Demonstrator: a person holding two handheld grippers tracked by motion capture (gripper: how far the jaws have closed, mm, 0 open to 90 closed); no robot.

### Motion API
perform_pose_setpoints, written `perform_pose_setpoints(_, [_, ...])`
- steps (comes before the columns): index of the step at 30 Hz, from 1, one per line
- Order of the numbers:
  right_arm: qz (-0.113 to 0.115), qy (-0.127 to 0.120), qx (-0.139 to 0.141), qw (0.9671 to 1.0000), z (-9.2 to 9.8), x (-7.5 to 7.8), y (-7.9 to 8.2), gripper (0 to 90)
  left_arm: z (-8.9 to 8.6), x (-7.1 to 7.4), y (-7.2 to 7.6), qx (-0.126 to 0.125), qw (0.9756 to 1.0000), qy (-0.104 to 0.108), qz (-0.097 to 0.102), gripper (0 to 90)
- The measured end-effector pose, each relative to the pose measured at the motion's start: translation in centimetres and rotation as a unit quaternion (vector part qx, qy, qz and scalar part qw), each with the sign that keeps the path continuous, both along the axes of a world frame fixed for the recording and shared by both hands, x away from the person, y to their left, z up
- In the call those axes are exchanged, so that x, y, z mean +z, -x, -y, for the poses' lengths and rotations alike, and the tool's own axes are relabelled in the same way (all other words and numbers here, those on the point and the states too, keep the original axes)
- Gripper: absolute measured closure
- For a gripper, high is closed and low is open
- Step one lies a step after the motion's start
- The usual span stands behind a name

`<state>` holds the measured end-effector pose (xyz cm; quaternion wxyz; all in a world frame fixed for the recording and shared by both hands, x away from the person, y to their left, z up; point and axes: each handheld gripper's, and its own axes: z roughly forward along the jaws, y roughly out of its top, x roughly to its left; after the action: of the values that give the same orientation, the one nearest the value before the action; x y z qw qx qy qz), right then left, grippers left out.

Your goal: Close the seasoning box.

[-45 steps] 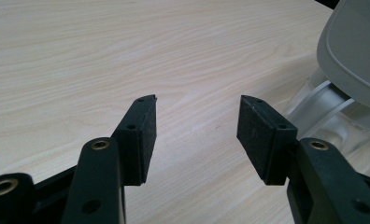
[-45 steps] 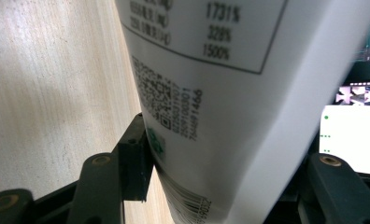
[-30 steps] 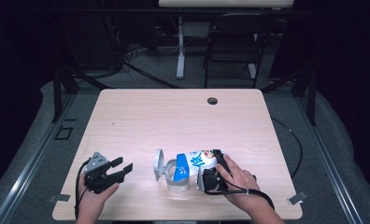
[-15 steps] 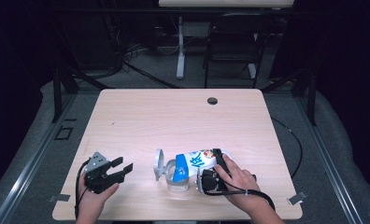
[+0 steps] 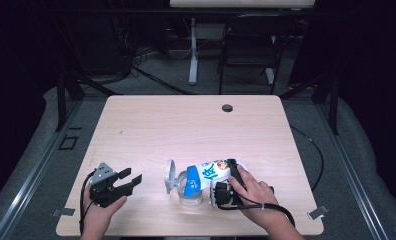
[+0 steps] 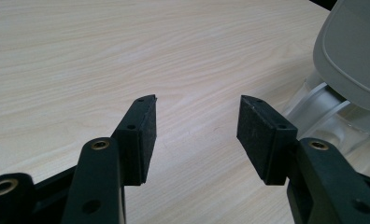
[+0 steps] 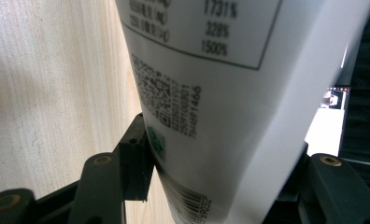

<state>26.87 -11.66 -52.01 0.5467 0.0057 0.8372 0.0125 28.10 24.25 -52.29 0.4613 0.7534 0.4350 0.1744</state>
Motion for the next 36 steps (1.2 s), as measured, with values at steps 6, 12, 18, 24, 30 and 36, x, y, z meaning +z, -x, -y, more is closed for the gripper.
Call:
perform_pose_setpoints(6, [0.004,-0.001,0.005,1.0,0.0,-0.1,0.0,44.1,0.0,0.1,0.0,-0.002,1.0,0.0,0.001,47.8])
perform_pose_setpoints(12, [0.002,0.003,0.006,1.0,0.0,0.0,-0.1,44.1,0.0,0.1,0.0,0.0,1.0,0.0,0.0,47.8])
perform_pose_setpoints(18, [-0.001,0.016,0.005,0.9999,-0.1,0.3,-0.1,44.1,-0.1,0.1,0.0,0.001,1.0,0.002,0.002,47.8])
perform_pose_setpoints(24, [-0.009,0.015,0.009,0.9998,-0.1,0.4,-0.2,44.2,0.0,0.0,0.0,-0.001,1.0,-0.001,0.001,47.8])
perform_pose_setpoints(30, [-0.022,0.019,0.012,0.9995,-0.1,0.7,-0.4,44.2,0.0,0.0,0.0,-0.001,1.0,-0.001,0.0,47.8])
perform_pose_setpoints(36, [-0.038,0.023,0.015,0.9989,0.0,1.0,-0.6,44.3,0.0,-0.1,0.0,0.0,1.0,0.0,-0.001,47.8])
